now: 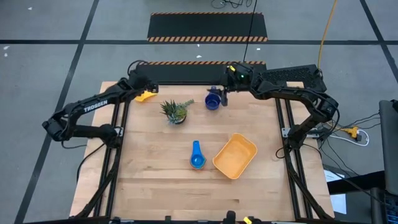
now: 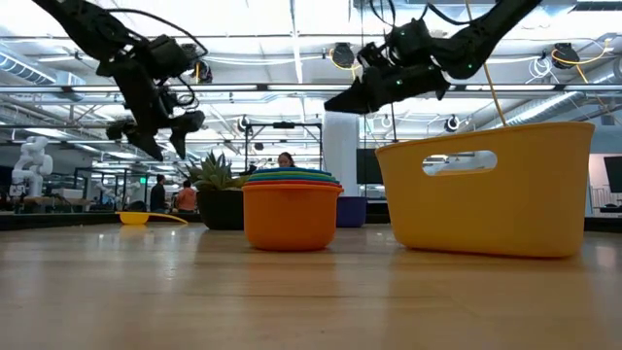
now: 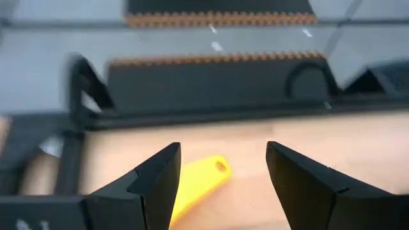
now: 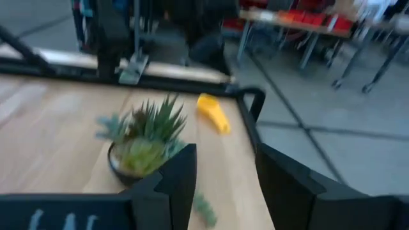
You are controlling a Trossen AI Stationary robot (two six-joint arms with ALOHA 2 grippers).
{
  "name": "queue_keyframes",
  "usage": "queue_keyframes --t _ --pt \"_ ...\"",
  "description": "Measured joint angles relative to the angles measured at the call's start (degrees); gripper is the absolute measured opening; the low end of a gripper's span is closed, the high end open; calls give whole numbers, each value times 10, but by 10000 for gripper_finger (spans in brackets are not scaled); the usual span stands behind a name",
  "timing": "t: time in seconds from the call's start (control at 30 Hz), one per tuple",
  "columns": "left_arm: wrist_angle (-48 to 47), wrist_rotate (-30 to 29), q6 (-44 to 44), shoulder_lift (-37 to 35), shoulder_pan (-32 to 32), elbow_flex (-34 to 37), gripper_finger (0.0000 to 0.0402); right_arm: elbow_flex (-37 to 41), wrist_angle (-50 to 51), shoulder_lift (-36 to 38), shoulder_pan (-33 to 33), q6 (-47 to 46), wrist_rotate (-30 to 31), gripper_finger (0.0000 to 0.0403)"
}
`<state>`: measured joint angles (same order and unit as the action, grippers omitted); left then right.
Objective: Nest measuring cups in basket
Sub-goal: Stack the yellow measuring cup on the light blue measuring cups
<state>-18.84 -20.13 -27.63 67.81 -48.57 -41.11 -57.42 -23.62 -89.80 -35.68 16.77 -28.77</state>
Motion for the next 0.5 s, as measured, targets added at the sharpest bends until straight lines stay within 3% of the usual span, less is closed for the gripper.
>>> queue_keyframes --t 0.07,0.3,0.5 --pt "-18 40 -12 18 -12 0 234 7 -34 0 0 -11 -2 153" --pt "-127 32 -54 85 -15 0 207 11 -10 0 0 -48 -74 153" --pt "-147 49 -50 96 -12 0 161 11 8 0 0 -37 -76 153"
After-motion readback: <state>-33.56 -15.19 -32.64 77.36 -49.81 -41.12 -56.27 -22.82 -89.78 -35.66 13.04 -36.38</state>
